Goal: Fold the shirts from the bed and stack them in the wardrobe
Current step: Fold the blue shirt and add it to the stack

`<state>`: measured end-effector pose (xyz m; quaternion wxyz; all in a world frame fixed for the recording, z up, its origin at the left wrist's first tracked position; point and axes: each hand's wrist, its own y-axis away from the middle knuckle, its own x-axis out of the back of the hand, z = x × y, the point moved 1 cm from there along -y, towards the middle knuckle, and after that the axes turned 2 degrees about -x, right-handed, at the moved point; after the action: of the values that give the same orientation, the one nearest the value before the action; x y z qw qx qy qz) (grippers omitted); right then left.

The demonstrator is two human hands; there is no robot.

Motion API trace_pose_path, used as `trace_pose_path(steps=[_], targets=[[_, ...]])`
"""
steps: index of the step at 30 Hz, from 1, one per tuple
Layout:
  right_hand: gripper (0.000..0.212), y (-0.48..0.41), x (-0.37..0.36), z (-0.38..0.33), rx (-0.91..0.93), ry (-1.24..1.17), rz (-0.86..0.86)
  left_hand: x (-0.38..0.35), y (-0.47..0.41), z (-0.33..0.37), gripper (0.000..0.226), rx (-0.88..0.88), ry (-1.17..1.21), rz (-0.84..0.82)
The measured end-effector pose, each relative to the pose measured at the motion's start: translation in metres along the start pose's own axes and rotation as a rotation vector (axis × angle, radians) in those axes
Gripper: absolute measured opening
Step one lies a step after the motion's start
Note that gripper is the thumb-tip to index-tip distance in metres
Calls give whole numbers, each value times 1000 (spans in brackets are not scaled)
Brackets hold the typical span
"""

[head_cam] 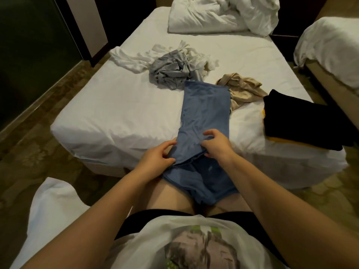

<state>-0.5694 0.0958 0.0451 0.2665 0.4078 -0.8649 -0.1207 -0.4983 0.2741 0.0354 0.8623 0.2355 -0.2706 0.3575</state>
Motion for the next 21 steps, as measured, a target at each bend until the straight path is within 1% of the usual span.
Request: trace_pose_path(steps=[3, 4, 6, 9, 10, 11, 13, 14, 15, 17, 19, 21], targets=[[38, 15, 15, 8, 224, 444, 74, 5, 1, -2, 48, -5, 63, -20], [39, 21, 19, 11, 278, 518, 65, 3, 4, -3, 45, -25, 53, -23], [38, 33, 24, 17, 393, 625, 1, -2, 10, -6, 40, -105, -59, -37], [32, 56, 26, 26, 529, 770, -97, -3, 21, -8, 37, -306, -274, 4], [30, 64, 26, 27, 566, 819, -113, -3, 22, -11, 44, -387, -328, 14], [29, 72, 24, 27, 591, 870, -133, -3, 23, -13, 57, -456, -378, -10], [34, 86, 17, 28, 619, 959, -212, -5, 23, -21, 88, -533, -420, -139], [38, 92, 12, 28, 634, 997, -261, -5, 24, -25, 98, -544, -410, -206], [43, 97, 7, 29, 648, 1027, -301, -5, 25, -29, 103, -548, -379, -249], [51, 102, 1, 31, 661, 1065, -327, -4, 26, -33, 102, -528, -287, -276], [51, 101, 0, 33, 671, 1107, -325, -1, 29, -28, 98, -467, -232, -297], [43, 101, 0, 35, 680, 1163, -322, 1, 30, -23, 97, -440, -228, -311]])
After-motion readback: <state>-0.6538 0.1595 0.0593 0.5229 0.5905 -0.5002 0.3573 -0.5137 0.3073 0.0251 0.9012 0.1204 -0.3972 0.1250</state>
